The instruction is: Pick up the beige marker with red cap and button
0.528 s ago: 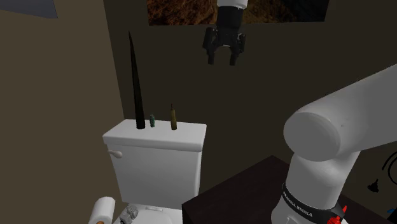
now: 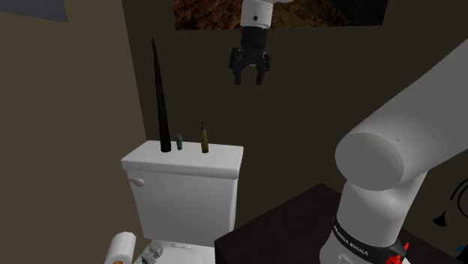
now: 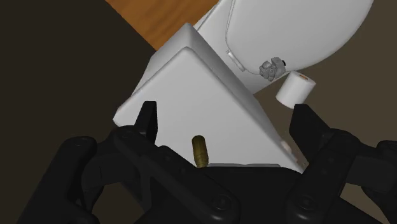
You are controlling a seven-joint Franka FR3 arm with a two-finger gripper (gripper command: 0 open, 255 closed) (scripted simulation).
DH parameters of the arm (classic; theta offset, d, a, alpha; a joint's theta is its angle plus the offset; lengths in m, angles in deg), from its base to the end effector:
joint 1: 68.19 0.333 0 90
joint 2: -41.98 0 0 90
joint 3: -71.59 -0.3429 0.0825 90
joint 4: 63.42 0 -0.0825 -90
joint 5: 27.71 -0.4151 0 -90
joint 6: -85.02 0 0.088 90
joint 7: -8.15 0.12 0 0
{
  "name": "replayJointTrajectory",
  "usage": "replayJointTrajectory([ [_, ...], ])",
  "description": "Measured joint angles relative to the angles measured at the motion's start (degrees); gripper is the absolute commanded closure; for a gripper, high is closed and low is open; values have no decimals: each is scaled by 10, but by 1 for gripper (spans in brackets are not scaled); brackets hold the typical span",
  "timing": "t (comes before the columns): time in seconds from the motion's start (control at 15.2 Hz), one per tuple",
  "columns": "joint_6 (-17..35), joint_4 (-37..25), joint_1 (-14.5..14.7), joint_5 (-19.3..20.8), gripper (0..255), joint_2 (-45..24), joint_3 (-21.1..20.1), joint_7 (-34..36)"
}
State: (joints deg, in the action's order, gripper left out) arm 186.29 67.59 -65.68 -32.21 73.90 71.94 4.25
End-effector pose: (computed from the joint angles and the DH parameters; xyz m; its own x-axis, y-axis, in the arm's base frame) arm 0.4036 0.0227 0.5673 0.9949 0.0909 0.0428 0.0940 -0.9925 -0.0780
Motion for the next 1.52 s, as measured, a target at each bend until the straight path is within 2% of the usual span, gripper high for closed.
replayJointTrajectory([
  [0.33,31,-68,12,4,0,-126,11,-61],
  [0.86,40,-219,22,6,0,-329,16,-154],
  [1.12,25,-311,25,10,0,-428,11,-191],
  [1.52,-18,-490,33,22,0,-593,-3,-236],
])
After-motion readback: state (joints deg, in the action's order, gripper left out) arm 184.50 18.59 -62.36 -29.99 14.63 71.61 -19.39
